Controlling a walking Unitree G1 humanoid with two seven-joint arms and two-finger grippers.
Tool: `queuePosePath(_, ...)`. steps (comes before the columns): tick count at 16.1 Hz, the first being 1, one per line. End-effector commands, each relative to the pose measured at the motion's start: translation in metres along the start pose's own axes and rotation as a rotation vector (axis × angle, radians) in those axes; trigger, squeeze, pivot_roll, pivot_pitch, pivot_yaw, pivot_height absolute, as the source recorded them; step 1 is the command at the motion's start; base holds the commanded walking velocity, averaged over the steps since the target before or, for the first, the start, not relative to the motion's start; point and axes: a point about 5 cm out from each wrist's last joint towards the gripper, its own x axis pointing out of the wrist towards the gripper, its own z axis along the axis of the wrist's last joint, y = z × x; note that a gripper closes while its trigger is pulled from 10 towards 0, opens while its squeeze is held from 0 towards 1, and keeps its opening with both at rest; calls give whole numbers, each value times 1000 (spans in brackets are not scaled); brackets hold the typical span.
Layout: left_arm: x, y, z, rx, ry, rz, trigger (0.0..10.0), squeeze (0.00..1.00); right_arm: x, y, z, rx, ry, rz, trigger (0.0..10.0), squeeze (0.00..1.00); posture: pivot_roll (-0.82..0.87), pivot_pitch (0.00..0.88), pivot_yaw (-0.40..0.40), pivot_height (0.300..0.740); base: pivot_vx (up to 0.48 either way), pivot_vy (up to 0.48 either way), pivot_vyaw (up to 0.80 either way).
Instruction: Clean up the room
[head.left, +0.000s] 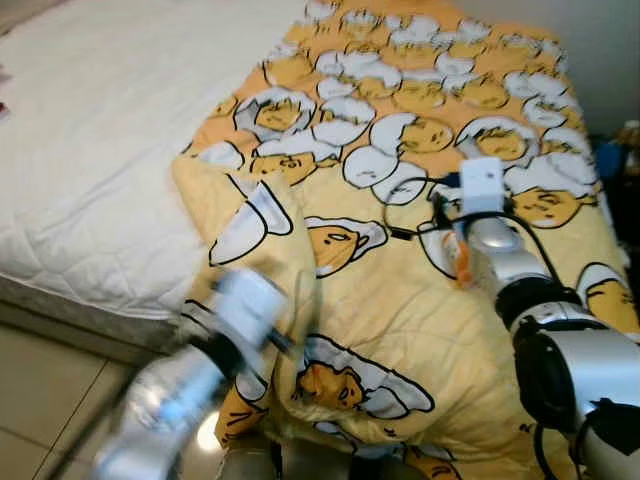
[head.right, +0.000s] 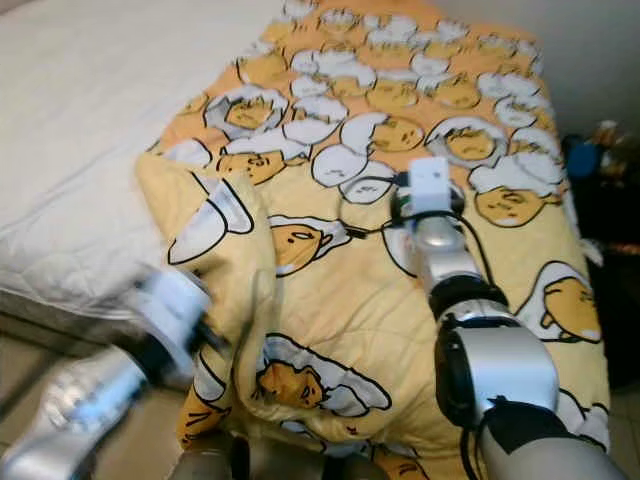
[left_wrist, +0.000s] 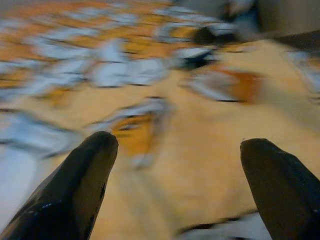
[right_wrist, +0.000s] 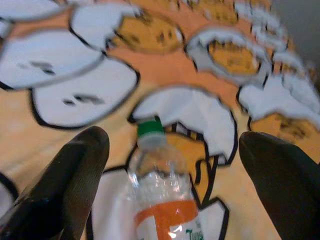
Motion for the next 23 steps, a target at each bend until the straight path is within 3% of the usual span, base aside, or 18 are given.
queuePosePath(1,0,-11,13,-7,-27,-65,10000,0,-3,-8,-22,49,91,-35,10000,0,415,215,-37,740,0,0,0)
queuePosePath(4,1,-14,29,14,-54,-97,10000,0,-6,-12,-37,81,148,-51,10000,0,430,239,-24,740,0,0,0)
queuePosePath(6,-2,-26,53,108,-103,-252,10000,0,-10,-15,-53,135,220,-73,10000,0,439,246,-20,740,0,0,0)
queuePosePath(9,-1,-25,75,149,-152,-297,10000,0,-12,-9,-63,226,273,-55,10000,0,441,237,-20,740,0,0,0)
queuePosePath(10,-1,-23,78,174,-147,-322,10000,0,-14,-6,-67,261,299,-35,0,0,436,231,-22,740,0,0,0)
queuePosePath(13,-1,-22,79,194,-119,-376,10000,0,-14,-5,-70,306,321,-3,0,0,429,218,-24,740,0,0,0)
queuePosePath(18,12,-8,74,182,-98,-324,10000,0,-12,-3,-62,384,299,27,0,0,403,137,-32,740,0,0,0)
queuePosePath(21,30,8,52,187,-70,-265,10000,0,-8,-3,-49,421,230,31,0,0,348,17,-56,740,0,0,0)
queuePosePath(22,40,17,41,166,-64,-195,10000,0,-6,-5,-39,403,177,38,0,0,297,0,-56,740,0,0,0)
queuePosePath(23,52,30,24,91,-61,-111,10000,0,-4,-8,-30,362,125,39,0,0,265,0,-58,740,0,0,0)
